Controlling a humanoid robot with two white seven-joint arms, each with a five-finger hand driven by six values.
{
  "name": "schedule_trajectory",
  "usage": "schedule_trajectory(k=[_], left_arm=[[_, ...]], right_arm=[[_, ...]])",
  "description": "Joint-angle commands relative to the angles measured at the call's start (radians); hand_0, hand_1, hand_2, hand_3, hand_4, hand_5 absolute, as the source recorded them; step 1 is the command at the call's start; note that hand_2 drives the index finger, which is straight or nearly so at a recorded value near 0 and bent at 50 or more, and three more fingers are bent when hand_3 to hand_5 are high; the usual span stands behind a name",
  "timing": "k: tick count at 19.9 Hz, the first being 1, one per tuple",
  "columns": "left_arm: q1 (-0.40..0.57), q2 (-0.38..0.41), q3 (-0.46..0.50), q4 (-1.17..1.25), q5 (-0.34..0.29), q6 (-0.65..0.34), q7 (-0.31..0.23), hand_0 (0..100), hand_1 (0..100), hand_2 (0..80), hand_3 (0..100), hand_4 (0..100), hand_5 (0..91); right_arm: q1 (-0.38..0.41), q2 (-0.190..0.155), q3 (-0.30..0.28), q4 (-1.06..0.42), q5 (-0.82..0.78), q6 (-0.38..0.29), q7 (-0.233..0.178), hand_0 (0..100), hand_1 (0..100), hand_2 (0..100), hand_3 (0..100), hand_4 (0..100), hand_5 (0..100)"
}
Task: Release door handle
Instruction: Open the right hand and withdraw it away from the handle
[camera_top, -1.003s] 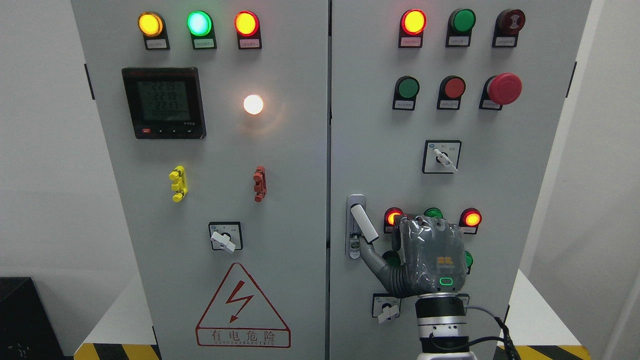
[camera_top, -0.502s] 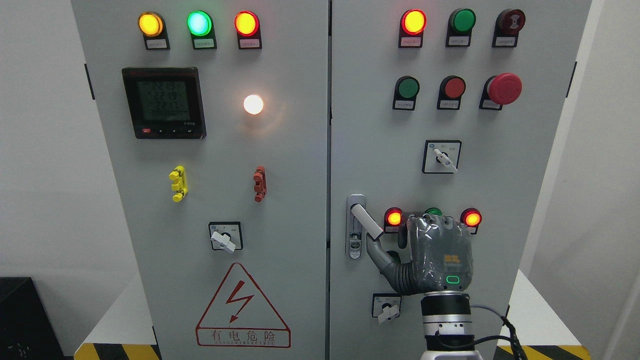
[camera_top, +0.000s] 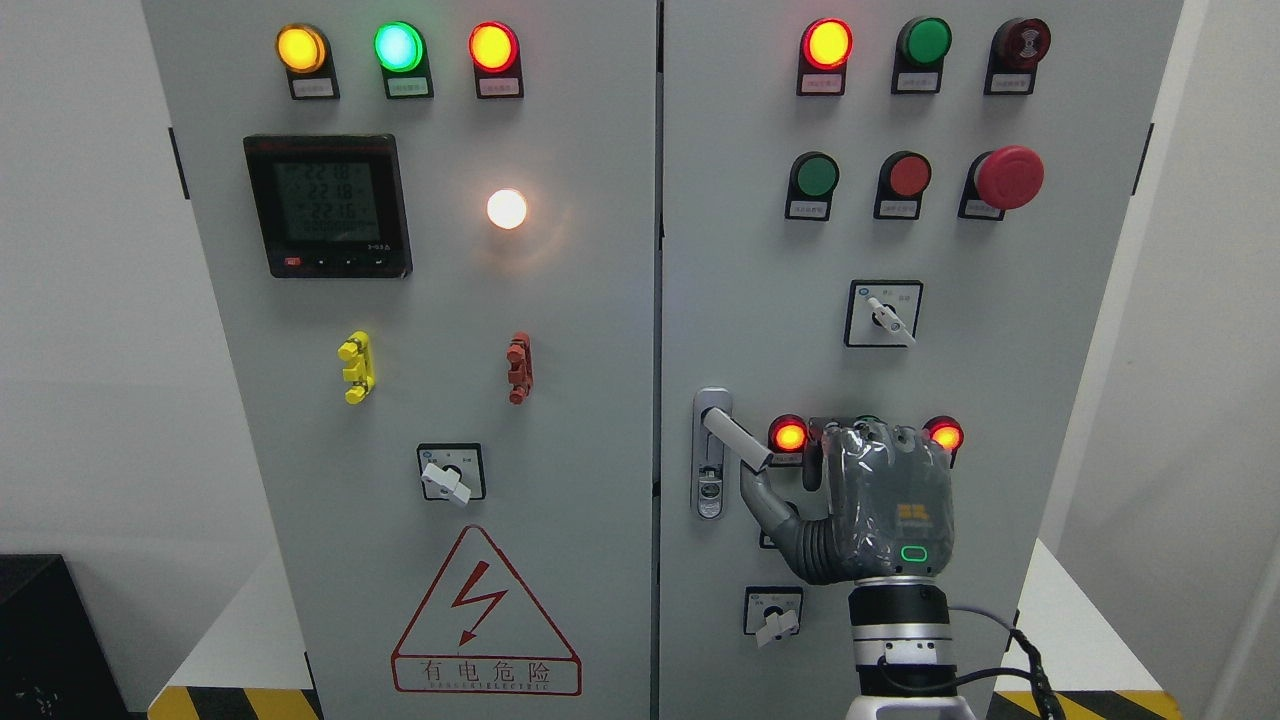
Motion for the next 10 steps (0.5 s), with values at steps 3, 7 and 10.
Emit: schedule_trajectory(k=[3, 7, 10], left_arm=[[0.0, 0.0, -0.02, -0.017, 0.0, 0.0, 0.001, 0, 0, 2.4, 8, 1, 0.0], [0.0, 0.0, -0.02, -0.017, 0.0, 0.0, 0.001, 0, 0, 2.4, 8, 1, 0.0], [0.0, 0.0, -0.02, -0.017, 0.0, 0.0, 0.001, 0, 0, 2.4, 8, 1, 0.0]], right_arm=[[-0.015, 0.0, -0.006, -0.007, -0.001, -0.001, 0.005, 33, 40, 88, 100, 100, 94], [-0.018, 0.0, -0.006, -0.009, -0.001, -0.001, 0.005, 33, 40, 88, 100, 100, 94], [-0.019, 0.002, -0.006, -0.009, -0.001, -0.001, 0.005, 33, 39, 87, 100, 100, 94]])
